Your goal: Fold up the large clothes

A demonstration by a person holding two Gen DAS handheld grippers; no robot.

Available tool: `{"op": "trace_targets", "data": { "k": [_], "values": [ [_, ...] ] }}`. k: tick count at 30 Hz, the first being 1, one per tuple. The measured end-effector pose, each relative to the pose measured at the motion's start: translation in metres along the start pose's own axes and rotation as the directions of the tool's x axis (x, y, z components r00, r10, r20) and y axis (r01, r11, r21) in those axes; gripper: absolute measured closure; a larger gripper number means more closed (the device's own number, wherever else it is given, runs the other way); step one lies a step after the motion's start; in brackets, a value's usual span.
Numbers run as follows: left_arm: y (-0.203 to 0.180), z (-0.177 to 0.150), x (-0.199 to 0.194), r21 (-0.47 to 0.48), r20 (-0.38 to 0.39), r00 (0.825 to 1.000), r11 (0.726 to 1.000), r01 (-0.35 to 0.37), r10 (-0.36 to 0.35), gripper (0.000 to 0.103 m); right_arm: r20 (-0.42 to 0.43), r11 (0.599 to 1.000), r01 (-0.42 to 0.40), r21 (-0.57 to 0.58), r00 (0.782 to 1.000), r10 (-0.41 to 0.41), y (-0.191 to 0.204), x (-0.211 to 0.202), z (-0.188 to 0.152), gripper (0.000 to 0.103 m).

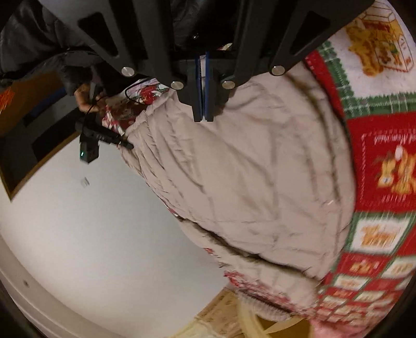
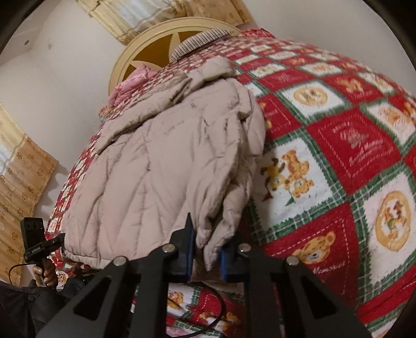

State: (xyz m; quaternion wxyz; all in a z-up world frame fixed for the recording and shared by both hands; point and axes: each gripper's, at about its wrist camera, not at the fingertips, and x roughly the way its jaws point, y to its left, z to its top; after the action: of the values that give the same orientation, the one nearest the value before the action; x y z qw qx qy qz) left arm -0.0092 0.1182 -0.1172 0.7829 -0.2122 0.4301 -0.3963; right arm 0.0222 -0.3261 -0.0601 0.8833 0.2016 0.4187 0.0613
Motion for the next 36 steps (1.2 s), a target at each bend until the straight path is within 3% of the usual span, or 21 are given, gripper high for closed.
{"op": "trace_targets", "data": {
  "k": [4,7,10,13,17,20,22,24,27,36],
  "values": [
    [-0.020,0.009,-0.017,0.054,0.089,0.992,0.995,0.087,-0.092,0.103,0.047,0.999,-0.038,-0.019,0.998,0.039,0.016,-0.020,0.006,0.087],
    [-0.028,0.016,-0.033,0.076,0.136,0.985,0.993,0.093,-0.103,0.103,0.074,0.997,-0.068,-0.046,0.995,0.071,0.031,-0.034,0.010,0.088],
    [-0.033,0.025,-0.060,0.122,0.177,0.983,0.992,0.032,-0.053,0.103,0.098,0.993,-0.090,-0.075,0.990,0.098,0.047,-0.049,0.013,0.088],
    [-0.025,0.030,-0.080,0.100,0.177,0.984,0.995,-0.027,0.009,0.103,0.127,0.986,-0.141,-0.083,0.980,0.151,0.057,-0.067,0.016,0.088],
    [-0.002,0.022,-0.081,0.037,0.083,0.991,0.994,-0.107,0.104,0.103,0.154,0.980,-0.163,-0.112,0.972,0.179,0.070,-0.083,0.019,0.088],
    [0.025,0.019,-0.070,-0.039,0.017,0.981,0.980,-0.194,0.195,0.103,0.155,0.982,-0.130,-0.138,0.976,0.151,0.076,-0.081,0.020,0.088],
    [0.045,0.018,-0.069,-0.168,0.044,0.988,0.976,-0.141,0.151,0.103,0.149,0.982,-0.144,-0.125,0.976,0.162,0.073,-0.074,0.019,0.089],
    [0.051,0.015,-0.068,-0.204,0.051,0.987,0.969,-0.140,0.153,0.103,0.141,0.983,-0.148,-0.110,0.977,0.163,0.069,-0.069,0.018,0.089],
    [0.044,0.015,-0.061,-0.121,0.028,0.970,0.964,-0.235,0.240,0.103,0.130,0.984,-0.155,-0.085,0.978,0.165,0.061,-0.064,0.017,0.089],
    [0.048,0.007,-0.069,-0.083,0.077,0.944,0.945,-0.315,0.321,0.101,0.121,0.984,-0.163,-0.070,0.978,0.170,0.055,-0.058,0.014,0.089]
  ]
}}
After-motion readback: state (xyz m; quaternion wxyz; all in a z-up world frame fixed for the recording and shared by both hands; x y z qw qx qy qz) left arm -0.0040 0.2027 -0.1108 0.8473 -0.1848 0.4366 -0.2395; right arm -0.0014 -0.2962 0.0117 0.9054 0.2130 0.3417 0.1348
